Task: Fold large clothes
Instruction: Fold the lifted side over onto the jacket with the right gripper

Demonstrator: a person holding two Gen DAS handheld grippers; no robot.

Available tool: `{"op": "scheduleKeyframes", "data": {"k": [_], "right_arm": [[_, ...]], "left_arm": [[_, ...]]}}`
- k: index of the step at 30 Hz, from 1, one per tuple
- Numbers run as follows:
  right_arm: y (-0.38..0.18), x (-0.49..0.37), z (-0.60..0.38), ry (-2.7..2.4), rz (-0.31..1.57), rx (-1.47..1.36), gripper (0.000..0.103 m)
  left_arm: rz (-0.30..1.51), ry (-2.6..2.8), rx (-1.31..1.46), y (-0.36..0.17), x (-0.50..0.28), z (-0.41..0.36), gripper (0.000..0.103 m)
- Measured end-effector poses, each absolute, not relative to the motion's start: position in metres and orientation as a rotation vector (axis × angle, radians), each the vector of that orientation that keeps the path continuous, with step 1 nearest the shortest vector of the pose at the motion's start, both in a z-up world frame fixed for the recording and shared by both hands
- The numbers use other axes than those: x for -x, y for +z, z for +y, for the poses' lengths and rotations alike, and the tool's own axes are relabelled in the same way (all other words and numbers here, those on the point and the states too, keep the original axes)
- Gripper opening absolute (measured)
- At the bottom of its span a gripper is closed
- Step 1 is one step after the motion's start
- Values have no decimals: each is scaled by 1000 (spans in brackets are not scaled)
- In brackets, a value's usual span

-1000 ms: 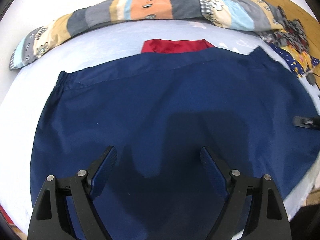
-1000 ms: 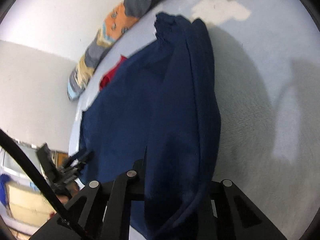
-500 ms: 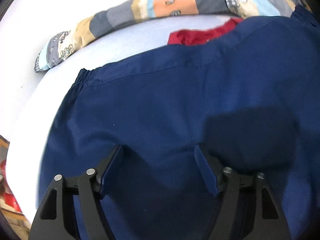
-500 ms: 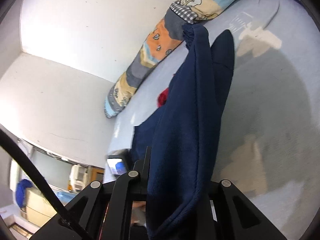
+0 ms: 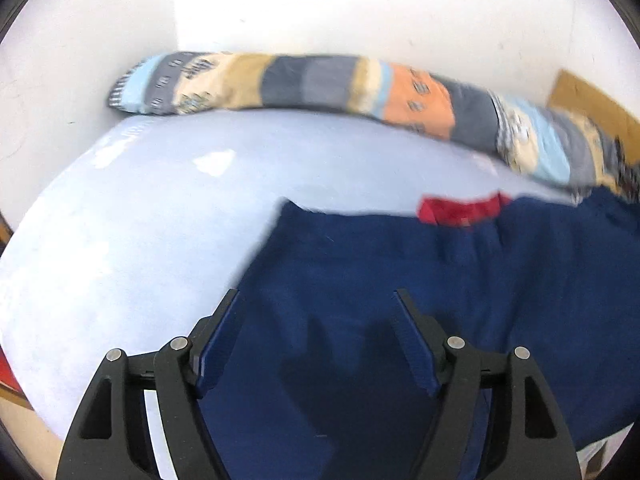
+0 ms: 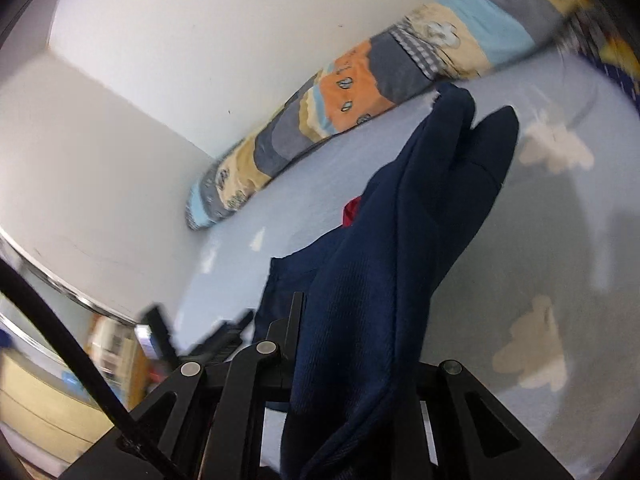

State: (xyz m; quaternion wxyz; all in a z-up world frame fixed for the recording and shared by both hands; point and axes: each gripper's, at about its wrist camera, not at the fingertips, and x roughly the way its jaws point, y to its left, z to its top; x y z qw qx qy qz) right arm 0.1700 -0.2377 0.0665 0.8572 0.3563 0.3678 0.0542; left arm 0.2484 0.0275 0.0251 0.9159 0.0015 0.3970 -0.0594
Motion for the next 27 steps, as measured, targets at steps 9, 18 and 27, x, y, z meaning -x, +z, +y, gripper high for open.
{"op": "scheduleKeyframes", "data": {"k": [9, 18, 27], "right_arm": [[36, -251, -78, 50, 901, -395, 15], [-66, -318, 30, -18, 1066, -260, 15], [-59, -322, 45, -52, 1034, -299, 20]], "left_arm": [[787, -51, 133, 45, -242, 111, 74], [779, 37, 237, 47, -234, 183, 74], [760, 81, 246, 53, -235, 200, 74]]}}
